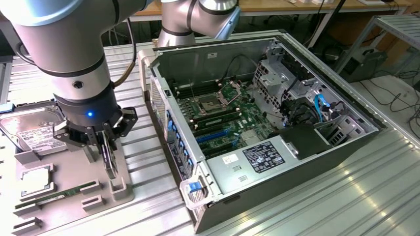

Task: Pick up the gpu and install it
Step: 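Pick up the gpu and move the gpu toward the slot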

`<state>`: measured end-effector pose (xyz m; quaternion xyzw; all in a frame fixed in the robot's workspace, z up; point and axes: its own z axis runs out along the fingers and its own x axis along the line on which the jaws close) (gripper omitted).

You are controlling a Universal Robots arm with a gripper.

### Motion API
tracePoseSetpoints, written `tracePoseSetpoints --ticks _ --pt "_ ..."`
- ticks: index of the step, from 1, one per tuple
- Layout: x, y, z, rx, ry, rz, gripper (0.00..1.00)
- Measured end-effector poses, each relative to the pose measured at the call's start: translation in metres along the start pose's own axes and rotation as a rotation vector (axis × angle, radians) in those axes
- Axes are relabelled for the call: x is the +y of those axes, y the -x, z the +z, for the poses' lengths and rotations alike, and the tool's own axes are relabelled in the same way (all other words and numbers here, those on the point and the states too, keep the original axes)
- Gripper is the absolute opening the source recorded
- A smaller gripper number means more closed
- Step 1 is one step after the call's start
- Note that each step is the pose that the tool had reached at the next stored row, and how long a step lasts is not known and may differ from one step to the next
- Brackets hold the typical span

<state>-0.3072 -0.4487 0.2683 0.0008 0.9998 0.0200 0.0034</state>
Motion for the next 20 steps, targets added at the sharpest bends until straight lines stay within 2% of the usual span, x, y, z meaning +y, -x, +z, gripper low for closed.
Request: tracePoseSetpoints --ticks 20 --pt "0.0004 0.0 -0.0109 0.0 0.0 0.0 0.29"
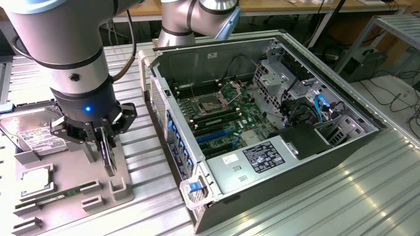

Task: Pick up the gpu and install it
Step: 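Pick up the gpu and move the gpu toward the slot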

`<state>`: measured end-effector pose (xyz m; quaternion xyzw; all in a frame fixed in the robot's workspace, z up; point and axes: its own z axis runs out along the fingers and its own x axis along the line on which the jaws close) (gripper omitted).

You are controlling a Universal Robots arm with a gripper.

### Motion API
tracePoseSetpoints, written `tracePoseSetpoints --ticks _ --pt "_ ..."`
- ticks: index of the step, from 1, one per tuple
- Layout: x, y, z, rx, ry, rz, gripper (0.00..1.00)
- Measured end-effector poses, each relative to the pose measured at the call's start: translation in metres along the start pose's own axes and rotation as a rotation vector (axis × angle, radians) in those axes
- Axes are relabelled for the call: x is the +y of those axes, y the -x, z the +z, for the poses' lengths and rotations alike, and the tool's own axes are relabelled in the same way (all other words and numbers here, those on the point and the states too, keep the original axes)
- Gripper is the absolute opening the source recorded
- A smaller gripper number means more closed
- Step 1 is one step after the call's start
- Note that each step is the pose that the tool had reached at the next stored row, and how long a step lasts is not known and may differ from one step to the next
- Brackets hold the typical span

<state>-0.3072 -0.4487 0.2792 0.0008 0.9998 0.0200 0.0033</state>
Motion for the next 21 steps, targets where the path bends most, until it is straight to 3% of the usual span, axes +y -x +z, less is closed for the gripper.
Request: tracePoseSetpoints --ticks 21 --pt "0.0007 0.0 -0.0172 -0.0001 0.0001 0.0 0.29"
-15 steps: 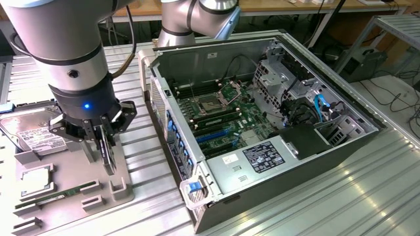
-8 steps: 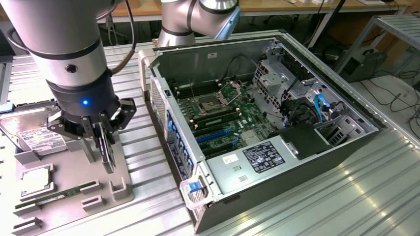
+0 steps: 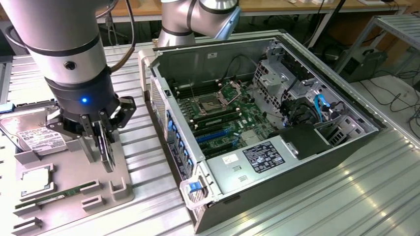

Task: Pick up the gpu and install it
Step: 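Pick up the gpu and move the gpu toward the slot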

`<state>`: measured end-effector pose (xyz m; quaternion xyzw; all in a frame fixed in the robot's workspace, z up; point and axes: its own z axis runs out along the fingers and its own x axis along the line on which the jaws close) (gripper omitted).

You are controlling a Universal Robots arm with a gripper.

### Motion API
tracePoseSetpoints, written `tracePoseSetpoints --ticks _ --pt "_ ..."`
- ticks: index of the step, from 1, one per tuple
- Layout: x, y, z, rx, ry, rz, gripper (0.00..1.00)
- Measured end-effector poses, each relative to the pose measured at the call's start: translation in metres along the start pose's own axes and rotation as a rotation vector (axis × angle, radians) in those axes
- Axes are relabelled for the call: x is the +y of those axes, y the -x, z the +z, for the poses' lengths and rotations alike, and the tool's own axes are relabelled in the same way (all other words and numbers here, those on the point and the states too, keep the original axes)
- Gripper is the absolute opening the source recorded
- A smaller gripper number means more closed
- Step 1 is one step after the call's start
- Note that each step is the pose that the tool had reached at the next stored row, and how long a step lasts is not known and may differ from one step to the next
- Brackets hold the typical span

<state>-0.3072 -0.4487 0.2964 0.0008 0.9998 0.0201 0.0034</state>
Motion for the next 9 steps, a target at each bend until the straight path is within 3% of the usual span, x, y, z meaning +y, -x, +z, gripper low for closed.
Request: tracePoseSetpoints --ticks 9 --pt "0.0002 0.0 -0.0064 0.0001 -0.0001 0.0 0.29"
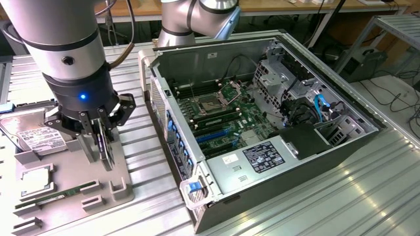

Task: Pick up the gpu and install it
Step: 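Pick up the gpu and move the gpu toward the slot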

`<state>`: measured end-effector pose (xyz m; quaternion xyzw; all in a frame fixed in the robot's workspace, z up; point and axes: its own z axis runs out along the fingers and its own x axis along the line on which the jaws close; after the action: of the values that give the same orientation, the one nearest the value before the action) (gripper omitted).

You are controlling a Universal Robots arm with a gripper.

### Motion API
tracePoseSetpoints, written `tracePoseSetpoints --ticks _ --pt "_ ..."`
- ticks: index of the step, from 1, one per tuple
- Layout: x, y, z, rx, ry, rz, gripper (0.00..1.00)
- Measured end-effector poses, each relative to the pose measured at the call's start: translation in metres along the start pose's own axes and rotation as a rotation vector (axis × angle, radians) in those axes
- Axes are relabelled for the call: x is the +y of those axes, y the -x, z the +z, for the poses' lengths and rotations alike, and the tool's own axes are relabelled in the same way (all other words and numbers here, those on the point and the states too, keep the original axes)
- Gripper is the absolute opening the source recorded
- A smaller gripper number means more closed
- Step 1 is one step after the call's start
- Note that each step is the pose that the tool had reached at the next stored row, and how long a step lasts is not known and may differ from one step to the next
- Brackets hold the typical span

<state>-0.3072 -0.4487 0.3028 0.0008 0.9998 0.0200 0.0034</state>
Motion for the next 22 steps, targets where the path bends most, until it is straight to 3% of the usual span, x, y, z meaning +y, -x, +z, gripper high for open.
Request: tracePoseSetpoints --ticks 22 --pt "0.0006 0.0 -0.0141 0.0001 0.0 0.0 0.29"
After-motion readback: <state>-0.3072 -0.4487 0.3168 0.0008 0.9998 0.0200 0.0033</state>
